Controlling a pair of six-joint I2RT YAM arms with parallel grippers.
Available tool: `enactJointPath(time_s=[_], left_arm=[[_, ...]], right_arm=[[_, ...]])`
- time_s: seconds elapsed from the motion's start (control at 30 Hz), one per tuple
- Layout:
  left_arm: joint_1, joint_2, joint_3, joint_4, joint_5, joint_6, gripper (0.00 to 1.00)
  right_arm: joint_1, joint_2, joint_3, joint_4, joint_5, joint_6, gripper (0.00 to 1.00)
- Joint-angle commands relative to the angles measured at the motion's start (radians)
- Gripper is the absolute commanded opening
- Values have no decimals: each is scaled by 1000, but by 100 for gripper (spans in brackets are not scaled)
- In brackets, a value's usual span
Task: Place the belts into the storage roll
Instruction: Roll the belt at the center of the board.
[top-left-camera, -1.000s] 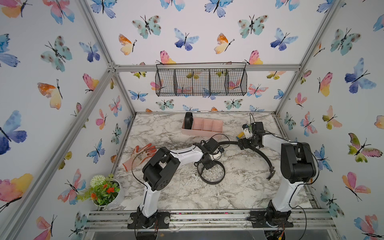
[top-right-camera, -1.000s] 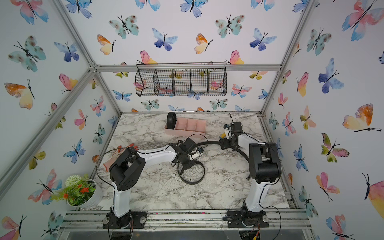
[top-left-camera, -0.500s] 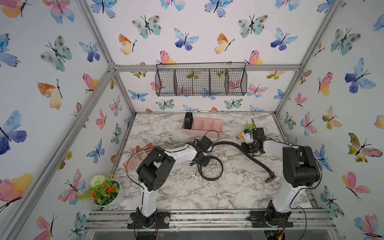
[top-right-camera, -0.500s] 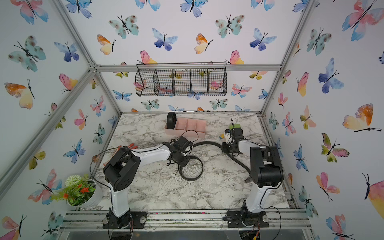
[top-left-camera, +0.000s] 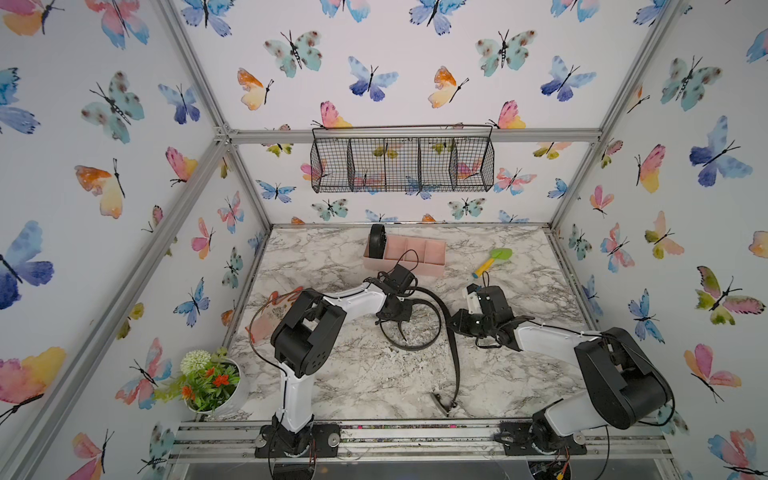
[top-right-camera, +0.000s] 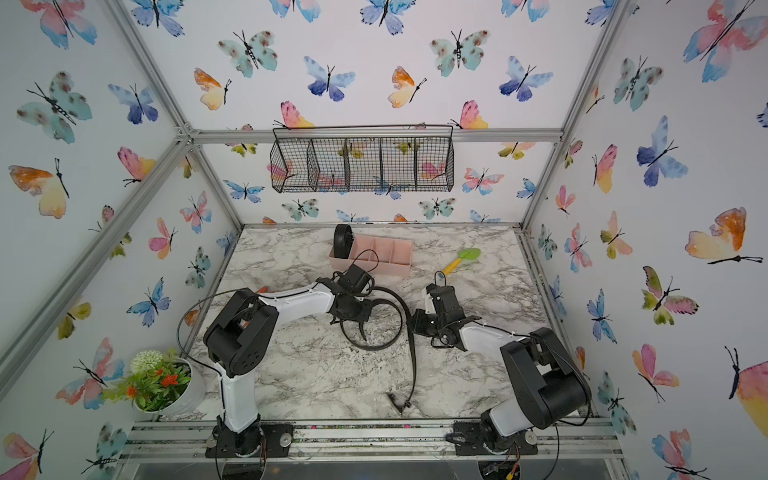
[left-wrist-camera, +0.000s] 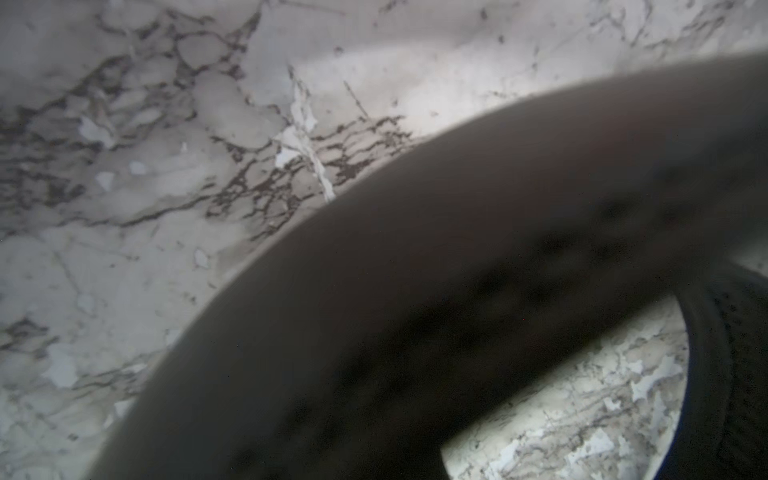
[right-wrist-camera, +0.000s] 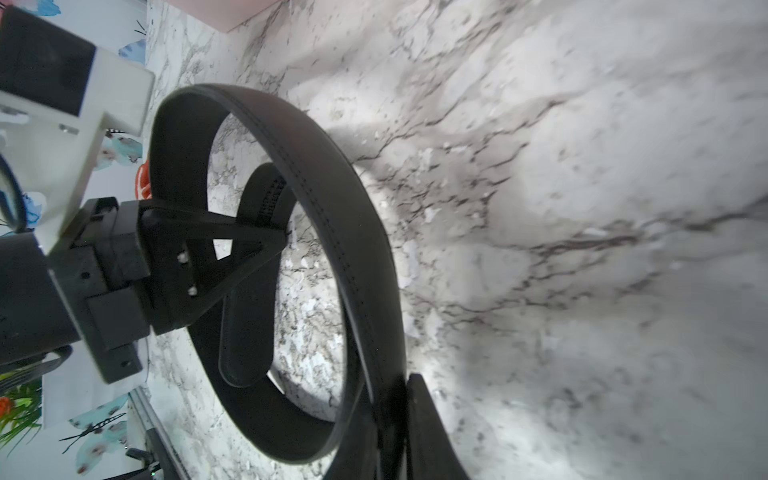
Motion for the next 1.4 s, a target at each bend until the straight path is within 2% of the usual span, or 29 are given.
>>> enactJointPath(time_s=[0.0, 0.13, 0.2, 0.27, 0.4, 0.5, 0.6, 0.7, 0.8, 0.87, 0.93, 1.1, 1.37], left_arm=[[3, -13, -21, -14, -19, -98, 0], [4, 7, 1, -26, 2, -138, 0], [3, 15, 9, -36, 16, -139, 0], [4, 10, 4, -36, 21, -138, 0], [9, -12, -14, -58, -20, -160, 0], [12, -30, -25, -59, 2, -187, 0], [11, -37, -25, -64, 18, -217, 0], [11, -26, -2, -108, 14, -235, 0], [6, -17, 22, -128, 32, -247, 0], [-2, -19, 36, -138, 30, -257, 0], [-9, -16, 56, -156, 20, -270, 0], [-15, 7, 88, -172, 66, -286, 0], [-18, 38, 123, -206, 61, -292, 0]], right_arm=[[22, 41, 18, 97, -8, 138, 14], [79, 61, 33, 70, 41, 125, 14], [80, 57, 7, 89, 46, 131, 15], [80, 37, 9, 66, 103, 102, 18], [80, 42, 85, -56, 195, 11, 29], [80, 50, 118, -86, 220, -47, 43], [80, -24, 99, -85, 285, -139, 54], [79, -102, 78, -32, 209, -324, 55], [80, -103, 79, -15, 39, -504, 54], [80, -104, 57, 27, -67, -571, 54], [80, -98, 30, 80, -137, -598, 54], [114, -46, 7, 175, -215, -622, 52], [198, 8, -9, 291, -189, -606, 49]])
